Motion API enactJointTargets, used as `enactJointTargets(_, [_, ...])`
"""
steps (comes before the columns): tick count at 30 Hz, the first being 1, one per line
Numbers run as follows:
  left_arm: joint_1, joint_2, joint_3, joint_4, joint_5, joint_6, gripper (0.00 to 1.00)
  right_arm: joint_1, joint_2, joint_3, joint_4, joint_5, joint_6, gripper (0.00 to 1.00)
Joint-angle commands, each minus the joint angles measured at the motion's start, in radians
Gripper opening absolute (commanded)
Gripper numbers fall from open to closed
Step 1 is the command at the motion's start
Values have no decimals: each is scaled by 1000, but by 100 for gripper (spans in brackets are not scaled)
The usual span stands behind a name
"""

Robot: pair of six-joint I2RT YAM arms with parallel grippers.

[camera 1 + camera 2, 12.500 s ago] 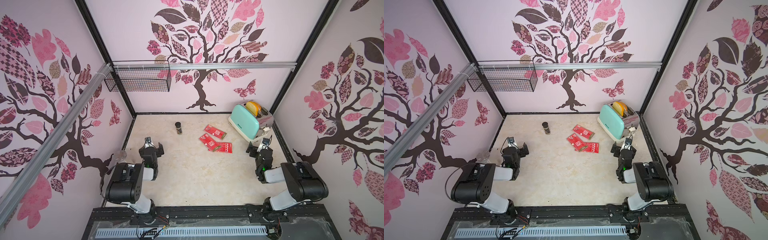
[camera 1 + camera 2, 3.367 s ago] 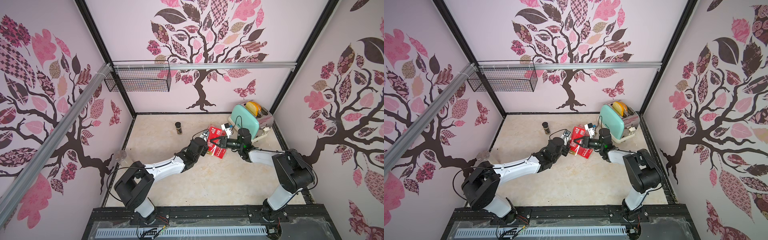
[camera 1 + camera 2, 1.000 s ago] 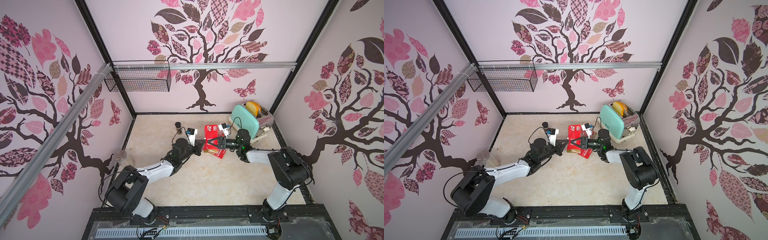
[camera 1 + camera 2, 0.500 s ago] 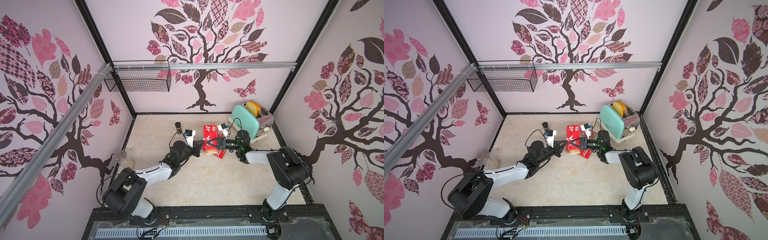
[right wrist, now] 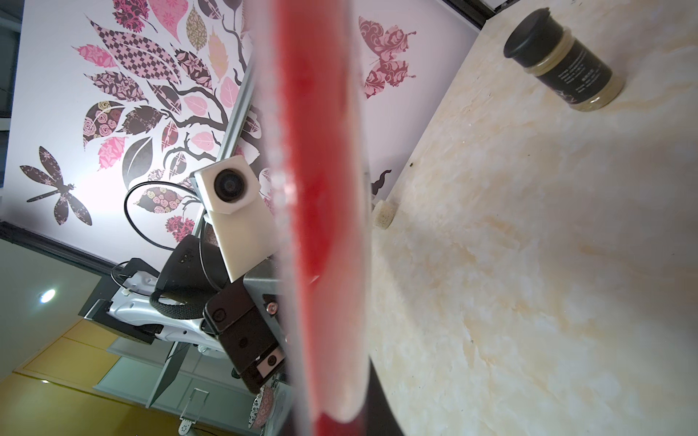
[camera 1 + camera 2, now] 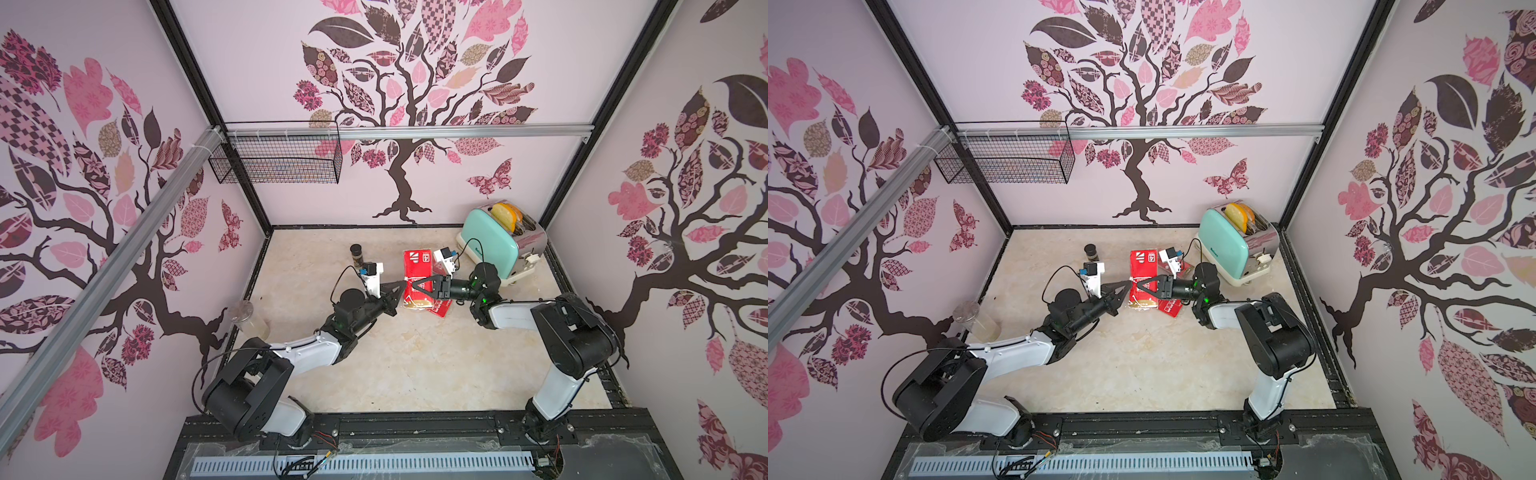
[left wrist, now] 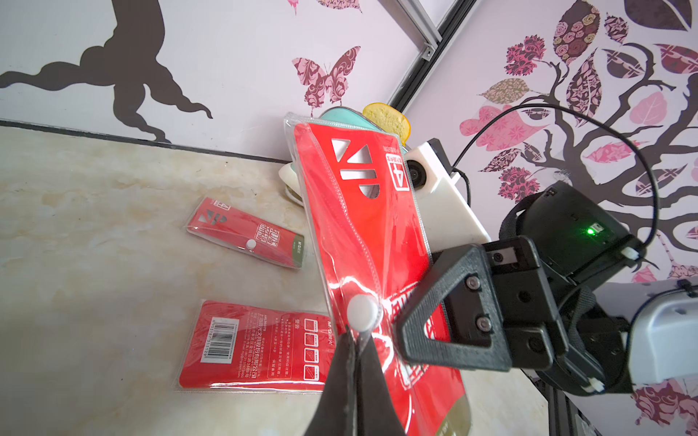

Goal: Open the ruler set and take out the ruler
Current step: Open the ruler set bag.

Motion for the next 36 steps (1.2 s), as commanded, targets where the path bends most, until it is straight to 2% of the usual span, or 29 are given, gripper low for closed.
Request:
enactJointTargets(1, [24,-12,-13,113,-68,-49,0,-23,12,-18,33,54,21,8])
enactJointTargets(13, [42,20,-52,253,-113,-148,0,-24,23,-31,97,61,59,8])
enactJointTargets(18, [43,16,7,142,-33,-108,0,-23,18,-27,92,56,55,8])
enactJointTargets(20, [42,4,22,90,-11,-80,10,-23,9,-21,53,58,32,9])
enactJointTargets(22, [42,-11,32,39,-8,-54,29,-24,-4,-16,1,60,-5,10])
enactJointTargets(25, [42,-35,63,-64,3,-13,43,-23,-18,-7,-58,62,-44,10])
enactJointTargets(29, [42,-42,110,-178,21,26,52,-22,-20,-1,-74,58,-56,11])
enactJointTargets(36, [42,0,199,-390,27,79,59,-23,-39,-1,-89,50,-68,12])
